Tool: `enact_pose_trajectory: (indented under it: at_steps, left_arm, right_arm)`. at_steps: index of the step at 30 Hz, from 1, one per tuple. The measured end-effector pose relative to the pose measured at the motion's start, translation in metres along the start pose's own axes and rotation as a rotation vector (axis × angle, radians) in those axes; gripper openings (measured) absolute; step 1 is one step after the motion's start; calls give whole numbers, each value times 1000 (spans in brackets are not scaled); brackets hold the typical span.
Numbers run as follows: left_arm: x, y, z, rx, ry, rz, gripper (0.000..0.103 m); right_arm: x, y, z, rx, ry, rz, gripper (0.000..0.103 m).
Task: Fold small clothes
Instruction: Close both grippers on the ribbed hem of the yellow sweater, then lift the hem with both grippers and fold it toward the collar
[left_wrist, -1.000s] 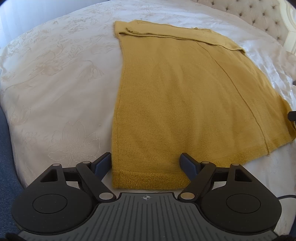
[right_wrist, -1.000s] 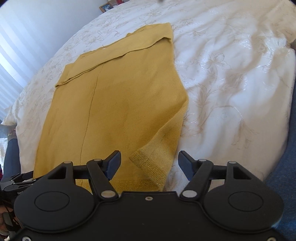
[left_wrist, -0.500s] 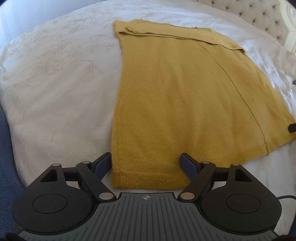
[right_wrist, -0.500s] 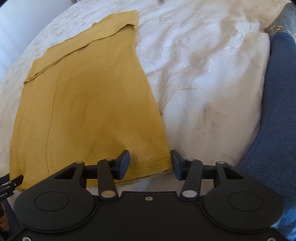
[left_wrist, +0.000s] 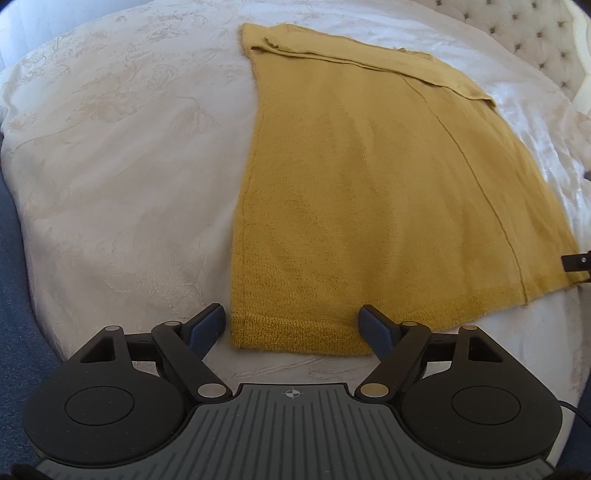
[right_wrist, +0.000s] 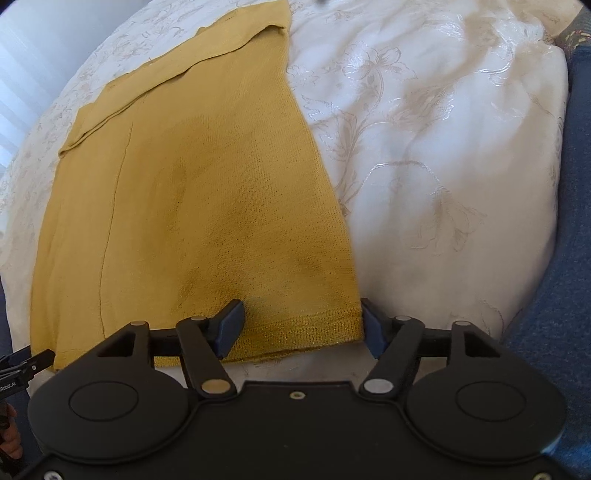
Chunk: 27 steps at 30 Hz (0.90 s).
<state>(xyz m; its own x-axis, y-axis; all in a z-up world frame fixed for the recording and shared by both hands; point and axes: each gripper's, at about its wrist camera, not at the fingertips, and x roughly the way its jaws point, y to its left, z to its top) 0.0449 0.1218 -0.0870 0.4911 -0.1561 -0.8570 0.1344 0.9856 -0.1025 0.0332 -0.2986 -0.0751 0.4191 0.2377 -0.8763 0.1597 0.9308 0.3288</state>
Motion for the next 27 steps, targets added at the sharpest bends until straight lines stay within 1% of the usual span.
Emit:
enact_pose_trajectory:
  at_steps: [2,5,7,9,11,12,14,15,16,17,18,20,23,25,27]
  left_arm:
    - [2,0,2,2,-7,-1,79]
    - [4,-1,3,19,-18,-5,79]
    - [4,-1,3,23,-25,-9,79]
    - [3,-1,2,17,-43,-15,72]
    - [0,3,2,-4,-62,-14,57]
    - [0,4,2,-14,-67,-16,53]
    - [-2,7,3,-33,-76,-18,38]
    - [-3,8,3,-42,-84,-22,32]
    - [-4,9,4,-50,-87,-34,20]
    - [-4,9,4,-56,-87,-41,14]
    - [-5,9,5,-61,-89,-39,14]
    - [-6,7,5,-59,-96,-34,9]
    - [-11,5,4,-58,-116,-28,8]
    - [-16,7,4,-76,-134,-35,8]
    - [-21,9,5,-93,-153,-45,7]
  right_arm:
    - [3,1,1,-6,7,13,83]
    - [6,4,1,-11,8,27,92]
    - [7,5,1,-13,0,28,94]
    - [6,6,0,-11,-11,30,94]
    - [6,4,0,-4,-14,37,94]
    - [5,3,0,4,-16,41,94]
    - [4,0,1,27,-21,44,91]
    - [3,-2,0,37,-25,38,89]
    - [1,-2,0,41,-31,30,81]
    - [-2,-4,-1,44,-45,17,68]
    - [-5,-6,-2,47,-58,11,62]
    - [-11,-11,-4,64,-80,28,35]
    - [-18,-15,-6,88,-115,55,20]
    - [-24,-15,-6,90,-150,76,16]
    - [-32,-14,-6,91,-193,105,14]
